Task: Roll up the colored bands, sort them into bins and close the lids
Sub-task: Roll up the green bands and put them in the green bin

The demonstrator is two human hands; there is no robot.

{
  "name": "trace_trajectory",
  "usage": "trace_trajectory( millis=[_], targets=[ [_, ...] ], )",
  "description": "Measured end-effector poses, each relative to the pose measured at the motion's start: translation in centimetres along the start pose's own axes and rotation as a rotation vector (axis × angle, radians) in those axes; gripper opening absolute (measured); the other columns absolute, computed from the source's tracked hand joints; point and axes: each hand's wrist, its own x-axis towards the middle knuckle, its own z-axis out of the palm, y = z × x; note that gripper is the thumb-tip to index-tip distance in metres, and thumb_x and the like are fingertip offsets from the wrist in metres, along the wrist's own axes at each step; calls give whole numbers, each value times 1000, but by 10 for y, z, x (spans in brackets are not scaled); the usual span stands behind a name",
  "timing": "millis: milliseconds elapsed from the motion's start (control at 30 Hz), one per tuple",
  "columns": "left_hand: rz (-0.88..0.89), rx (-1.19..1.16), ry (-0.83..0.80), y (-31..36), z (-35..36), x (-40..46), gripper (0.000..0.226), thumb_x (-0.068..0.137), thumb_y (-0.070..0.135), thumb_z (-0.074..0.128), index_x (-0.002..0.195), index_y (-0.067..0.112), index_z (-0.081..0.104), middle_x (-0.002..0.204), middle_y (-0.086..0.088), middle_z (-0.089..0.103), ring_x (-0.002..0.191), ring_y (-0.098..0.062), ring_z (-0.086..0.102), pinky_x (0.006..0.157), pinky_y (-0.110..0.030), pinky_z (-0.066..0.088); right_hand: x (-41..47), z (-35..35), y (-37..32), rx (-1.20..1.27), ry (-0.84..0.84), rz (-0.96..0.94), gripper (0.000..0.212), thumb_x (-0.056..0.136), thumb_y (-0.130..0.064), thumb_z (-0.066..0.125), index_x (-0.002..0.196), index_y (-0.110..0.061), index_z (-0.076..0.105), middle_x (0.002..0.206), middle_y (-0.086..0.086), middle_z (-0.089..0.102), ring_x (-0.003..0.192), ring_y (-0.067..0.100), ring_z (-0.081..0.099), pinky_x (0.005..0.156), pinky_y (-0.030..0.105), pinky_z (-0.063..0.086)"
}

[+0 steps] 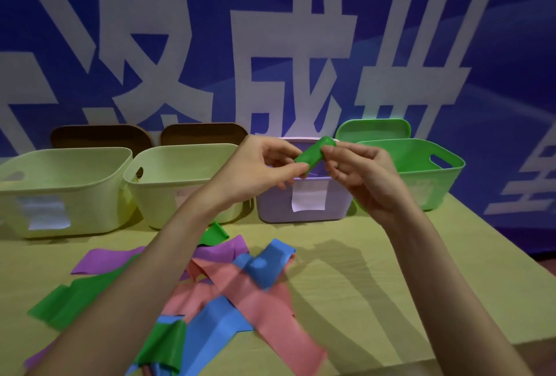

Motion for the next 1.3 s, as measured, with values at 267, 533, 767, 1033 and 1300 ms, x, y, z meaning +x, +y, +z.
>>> trace_trajectory(
  millis=[267, 533, 767, 1033, 1300],
  targets=[
    [-59, -42, 121, 9, 22, 4, 19, 80, 8, 75, 96, 1, 69, 84, -23, 70, 61, -10, 61, 57, -20, 50, -16, -4, -4, 84, 37, 1, 27, 61, -4, 73, 87, -9, 74, 82, 3, 75, 76, 6, 69, 70, 13, 53],
    [-66, -52, 187, 5, 44, 15, 23, 77, 9, 78, 90, 3, 61, 72, -10, 69, 55, -8, 60, 60, -25, 52, -18, -21, -3, 164, 77, 29, 28, 63, -5, 72, 90, -13, 75, 86, 3, 75, 76, 8, 69, 66, 14, 53],
    [-80, -98, 106, 5, 68, 40, 24, 80, 5, 75, 94, -3, 58, 79, -23, 68, 56, -13, 58, 60, -24, 52, -4, -45, -6, 219, 166, 29, 26, 67, 0, 70, 90, -11, 70, 78, 5, 74, 69, 10, 68, 66, 16, 55],
    [7, -138, -54, 1, 103, 113, 21, 83, 9, 73, 95, 3, 57, 80, -13, 72, 72, -21, 68, 68, -34, 57, 38, -105, -37, 105, 224, -57, 43, 65, -7, 72, 107, -9, 64, 81, 1, 74, 74, 7, 68, 69, 16, 52],
    [32, 467, -193, -46, 131, 201, 44, 75, 37, 80, 106, 11, 65, 107, -4, 69, 96, -16, 64, 89, -34, 52, 115, -191, -47, -333, 419, -61, 37, 78, -4, 74, 114, -2, 65, 96, 8, 71, 87, 12, 69, 79, 19, 53]
  ],
)
